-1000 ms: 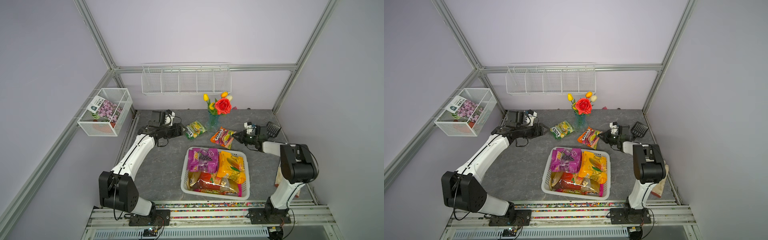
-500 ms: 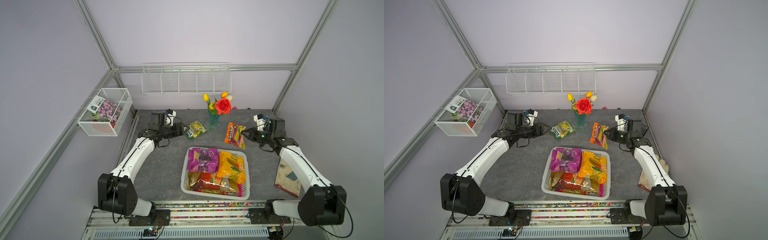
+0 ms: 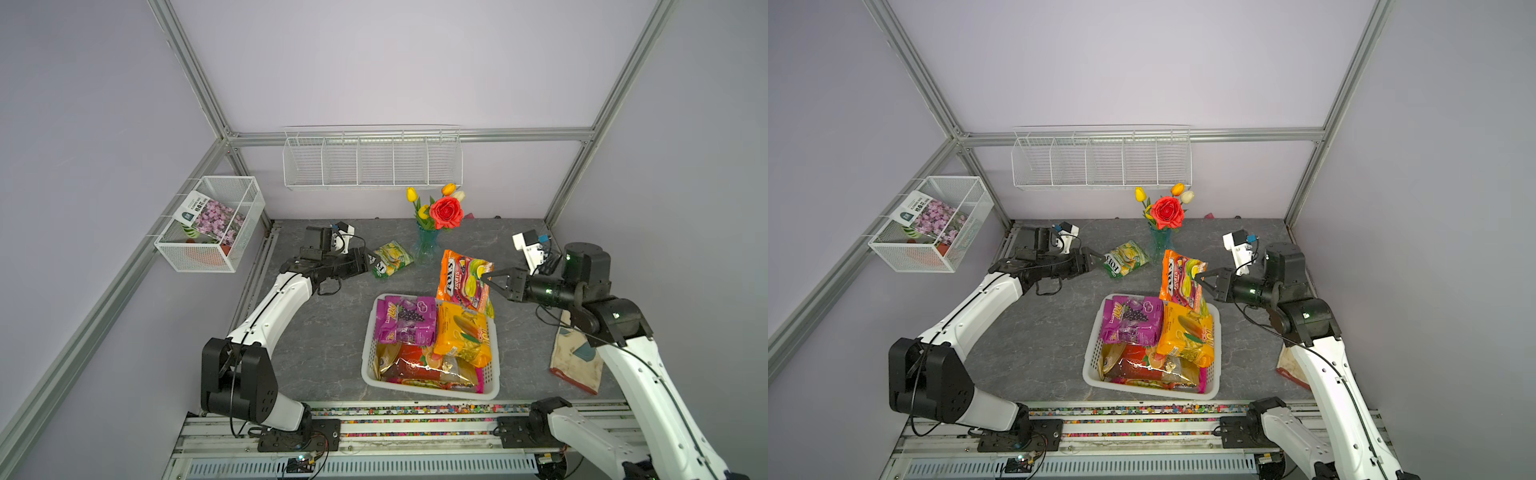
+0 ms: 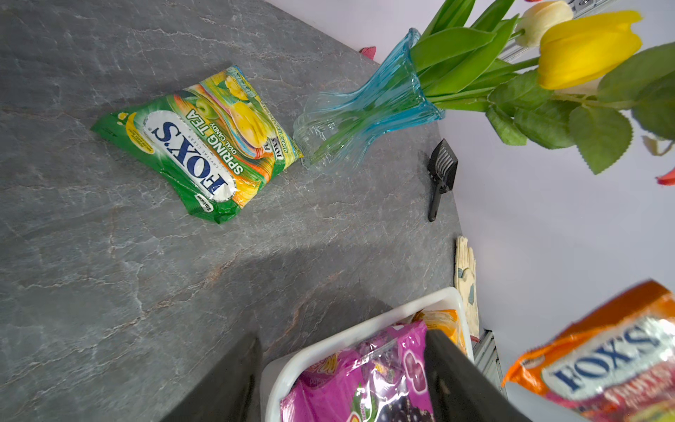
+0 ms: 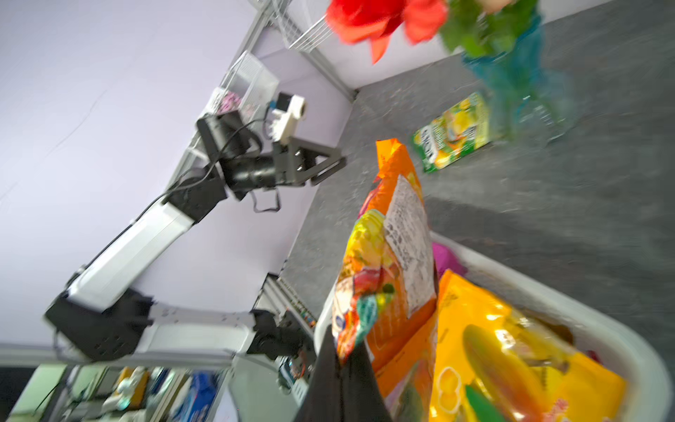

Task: Put the candies in the basket
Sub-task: Place the candy in the basket.

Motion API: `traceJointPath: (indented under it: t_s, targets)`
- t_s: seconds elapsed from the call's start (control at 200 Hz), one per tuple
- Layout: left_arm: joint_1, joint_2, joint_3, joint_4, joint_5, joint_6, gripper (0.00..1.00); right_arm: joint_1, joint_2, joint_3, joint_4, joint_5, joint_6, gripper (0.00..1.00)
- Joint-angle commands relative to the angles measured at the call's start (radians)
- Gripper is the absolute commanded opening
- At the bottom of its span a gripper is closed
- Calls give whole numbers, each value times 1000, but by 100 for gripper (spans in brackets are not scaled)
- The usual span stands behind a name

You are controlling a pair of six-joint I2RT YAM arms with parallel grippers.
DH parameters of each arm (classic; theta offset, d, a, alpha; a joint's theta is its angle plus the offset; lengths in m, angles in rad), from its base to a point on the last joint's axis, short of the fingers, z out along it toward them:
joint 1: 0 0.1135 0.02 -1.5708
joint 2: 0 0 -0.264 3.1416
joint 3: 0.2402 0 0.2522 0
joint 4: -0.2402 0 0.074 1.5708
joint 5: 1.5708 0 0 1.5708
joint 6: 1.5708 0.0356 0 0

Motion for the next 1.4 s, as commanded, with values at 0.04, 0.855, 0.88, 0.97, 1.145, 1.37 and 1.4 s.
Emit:
traceJointPath:
  t_s: [0.04,0.855,0.88,0.97,1.145,1.37,1.4]
  targets:
    - [-1,-6,-39,-38,-23,31,73,200,-11,-78,128,-36,161,0]
    - [-3,-46,-140,-101,-65,40,74,584,132,-404,193,392,264,0]
    - [-1,-46,-140,-99,-65,41,74,584,129,-413,192,393,268,0]
    - [-1,-42,-143,-95,-63,42,74,584,129,-421,193,383,255,0]
    - [-2,-50,-140,-89,-61,50,74,597,125,-513,292,355,139,0]
    - [-1,-57,-131,-93,-71,62,74,616,35,-668,541,282,64,0]
    - [-1,-57,-130,-91,-71,62,74,616,32,-673,563,267,59,0]
